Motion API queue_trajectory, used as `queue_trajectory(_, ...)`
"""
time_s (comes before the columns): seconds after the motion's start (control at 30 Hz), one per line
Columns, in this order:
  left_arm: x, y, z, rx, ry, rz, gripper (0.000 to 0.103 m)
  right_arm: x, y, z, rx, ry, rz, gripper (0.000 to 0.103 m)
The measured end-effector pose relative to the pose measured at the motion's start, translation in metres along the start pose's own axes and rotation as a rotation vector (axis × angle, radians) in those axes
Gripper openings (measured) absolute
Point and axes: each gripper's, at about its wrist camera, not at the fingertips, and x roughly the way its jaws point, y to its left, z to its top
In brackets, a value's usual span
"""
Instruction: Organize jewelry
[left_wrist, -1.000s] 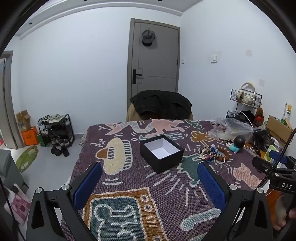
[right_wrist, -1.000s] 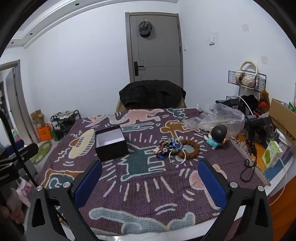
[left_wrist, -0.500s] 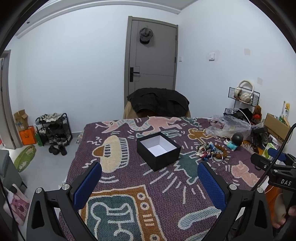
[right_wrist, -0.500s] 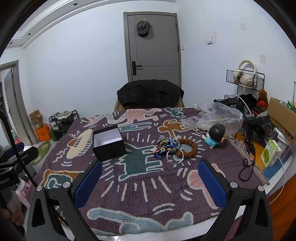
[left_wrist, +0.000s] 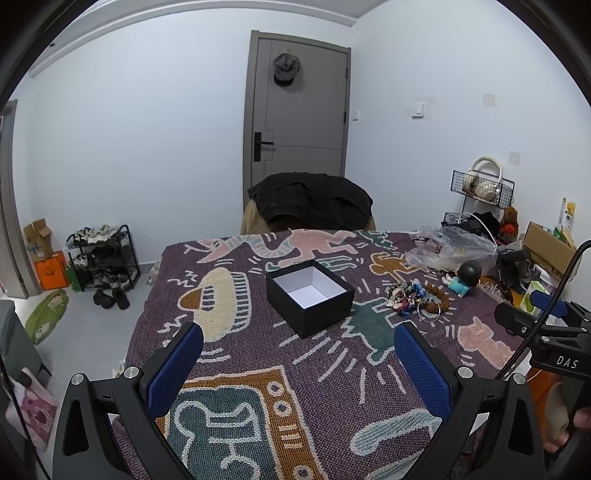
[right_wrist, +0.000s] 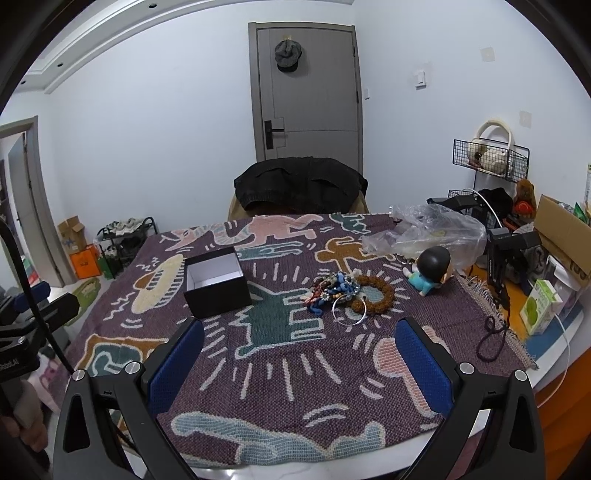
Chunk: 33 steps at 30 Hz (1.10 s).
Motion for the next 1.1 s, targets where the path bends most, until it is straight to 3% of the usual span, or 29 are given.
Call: queue_trajectory(1.1,-0.0017,0.0009,-0.0039,-0.018,0.004,-0.021,0.103,-0.0008,-0.0008,-0.0011,-0.007,-0.001,0.001,0.103)
